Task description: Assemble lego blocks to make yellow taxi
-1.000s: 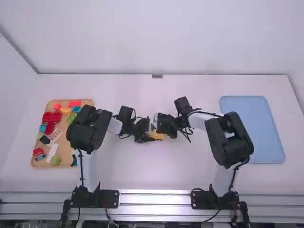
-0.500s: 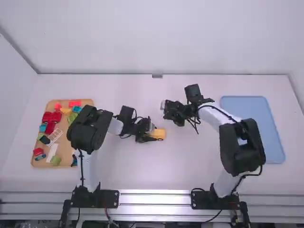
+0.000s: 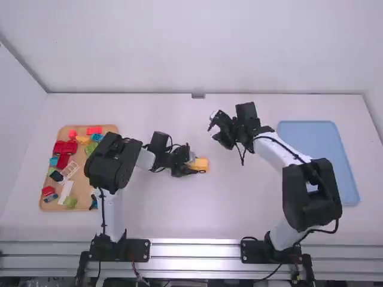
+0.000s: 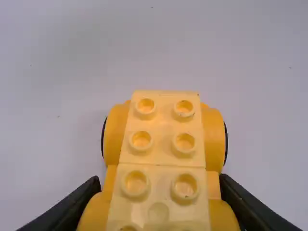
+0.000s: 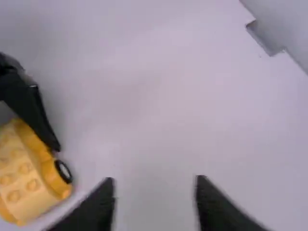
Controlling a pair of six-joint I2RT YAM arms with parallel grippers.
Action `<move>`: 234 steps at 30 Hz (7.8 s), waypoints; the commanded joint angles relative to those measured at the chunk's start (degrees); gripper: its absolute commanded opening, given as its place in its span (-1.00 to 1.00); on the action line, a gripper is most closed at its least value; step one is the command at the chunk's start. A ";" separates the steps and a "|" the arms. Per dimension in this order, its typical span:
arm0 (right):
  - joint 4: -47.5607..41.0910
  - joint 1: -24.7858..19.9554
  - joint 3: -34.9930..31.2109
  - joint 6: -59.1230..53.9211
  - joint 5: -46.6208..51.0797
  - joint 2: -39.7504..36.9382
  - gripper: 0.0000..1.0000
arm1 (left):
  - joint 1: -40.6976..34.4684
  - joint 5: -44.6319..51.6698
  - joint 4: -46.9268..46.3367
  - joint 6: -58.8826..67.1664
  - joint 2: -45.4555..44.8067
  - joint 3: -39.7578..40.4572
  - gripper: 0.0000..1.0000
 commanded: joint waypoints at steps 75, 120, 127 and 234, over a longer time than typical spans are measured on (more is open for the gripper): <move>14.32 4.90 -0.66 4.61 1.36 -1.81 0.96 | 20.00 -71.41 -31.28 -49.62 -41.03 15.50 0.98; 14.27 5.46 -0.66 4.61 1.46 -1.81 0.96 | 44.02 -55.93 -88.80 -99.12 17.18 75.58 0.98; 14.19 5.46 -0.66 4.61 1.46 -1.81 0.96 | 43.91 -55.87 -86.55 -99.41 17.18 71.60 0.72; 8.85 5.09 27.10 35.87 -55.74 23.54 0.32 | -0.74 -44.35 -8.22 -32.00 -37.51 -5.46 -0.88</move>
